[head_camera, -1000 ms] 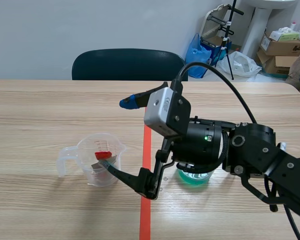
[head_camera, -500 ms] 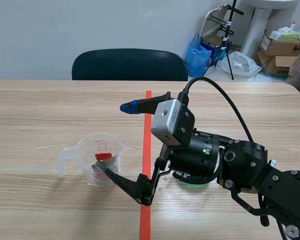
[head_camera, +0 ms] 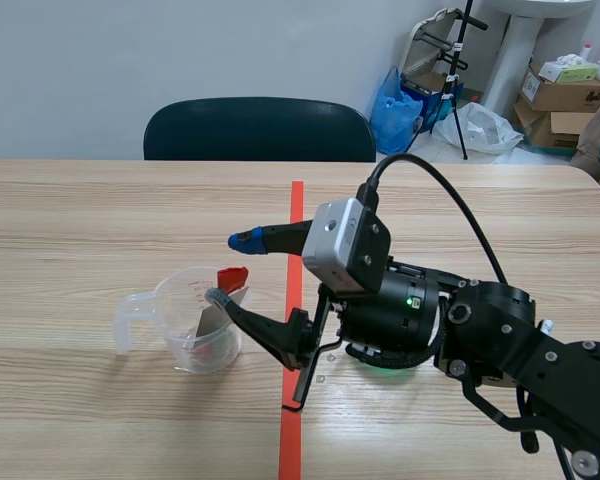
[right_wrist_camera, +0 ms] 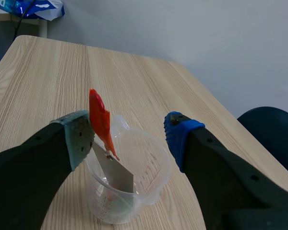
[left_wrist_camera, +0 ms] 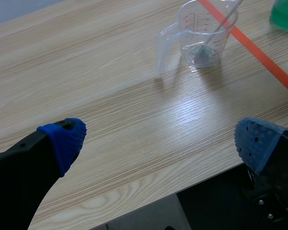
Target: Do the redox reaction experiment
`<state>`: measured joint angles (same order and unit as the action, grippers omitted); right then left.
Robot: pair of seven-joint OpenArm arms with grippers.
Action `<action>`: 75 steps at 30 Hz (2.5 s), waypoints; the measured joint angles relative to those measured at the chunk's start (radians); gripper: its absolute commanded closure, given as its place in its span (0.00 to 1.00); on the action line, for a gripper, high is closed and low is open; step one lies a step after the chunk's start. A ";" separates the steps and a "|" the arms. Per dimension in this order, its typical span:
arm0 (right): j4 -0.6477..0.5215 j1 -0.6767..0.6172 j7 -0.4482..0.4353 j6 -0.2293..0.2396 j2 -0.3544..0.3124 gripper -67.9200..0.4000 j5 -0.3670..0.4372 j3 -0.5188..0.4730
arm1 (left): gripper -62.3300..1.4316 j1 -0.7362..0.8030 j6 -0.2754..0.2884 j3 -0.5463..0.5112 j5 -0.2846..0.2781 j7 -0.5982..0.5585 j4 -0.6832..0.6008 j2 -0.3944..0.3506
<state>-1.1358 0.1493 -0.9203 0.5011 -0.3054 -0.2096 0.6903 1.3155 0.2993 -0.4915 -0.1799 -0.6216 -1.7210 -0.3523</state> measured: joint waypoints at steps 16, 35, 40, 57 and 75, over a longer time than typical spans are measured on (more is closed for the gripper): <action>0.000 0.012 -0.006 0.039 0.000 0.97 0.000 0.000 | 0.00 0.000 0.000 0.000 0.000 0.000 0.000 0.000; -0.147 0.118 0.352 0.129 0.017 0.97 0.245 0.000 | 0.00 0.000 0.000 0.000 0.000 0.000 0.000 0.000; -0.236 0.118 0.478 0.128 0.017 0.97 0.337 0.000 | 0.00 0.000 0.000 0.000 0.000 0.000 0.000 0.000; -0.476 0.118 0.839 0.121 0.017 0.97 0.566 -0.006 | 0.00 0.000 0.000 0.000 0.000 0.000 0.000 0.000; -0.642 0.118 1.130 0.060 0.017 0.97 0.753 -0.061 | 0.00 0.000 0.000 0.000 0.000 0.000 0.000 0.000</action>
<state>-1.7775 0.2676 0.2092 0.5613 -0.2882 0.5430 0.6292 1.3155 0.2993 -0.4915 -0.1802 -0.6212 -1.7210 -0.3523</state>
